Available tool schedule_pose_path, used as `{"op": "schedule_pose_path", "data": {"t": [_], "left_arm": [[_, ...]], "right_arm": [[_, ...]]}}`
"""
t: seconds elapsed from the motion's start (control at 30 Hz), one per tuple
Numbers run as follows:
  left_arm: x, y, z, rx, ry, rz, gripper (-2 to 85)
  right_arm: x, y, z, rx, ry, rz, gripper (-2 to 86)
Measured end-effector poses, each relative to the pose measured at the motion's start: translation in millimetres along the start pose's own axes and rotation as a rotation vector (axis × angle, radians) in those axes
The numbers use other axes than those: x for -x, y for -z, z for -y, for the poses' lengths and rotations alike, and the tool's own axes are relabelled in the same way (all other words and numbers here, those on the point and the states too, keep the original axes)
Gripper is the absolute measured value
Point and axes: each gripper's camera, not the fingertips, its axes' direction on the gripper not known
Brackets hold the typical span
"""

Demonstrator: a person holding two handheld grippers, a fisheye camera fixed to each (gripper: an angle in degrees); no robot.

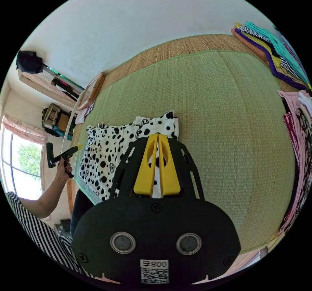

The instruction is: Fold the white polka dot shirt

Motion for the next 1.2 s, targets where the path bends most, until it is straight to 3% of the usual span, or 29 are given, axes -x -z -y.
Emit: {"op": "schedule_pose_path", "data": {"t": [0.2,0.43,0.83,1.2], "left_arm": [[53.8,5.1,-96.9,0.032,0.161,-0.081,5.3],[78.2,-16.8,-133.7,0.082,0.188,-0.137,6.7],[98.6,-32.3,-161.7,0.111,0.207,-0.181,1.9],[108.4,9.9,-193.6,0.121,0.169,-0.151,1.2]], "right_arm": [[-30.8,10.8,-82.5,0.091,-0.032,0.091,0.2],[-75.1,16.0,-159.1,0.1,-0.158,0.209,1.6],[-103.9,-15.3,-182.2,0.128,-0.183,0.211,0.8],[-110.8,-16.4,-214.4,0.15,-0.185,0.267,0.2]]}}
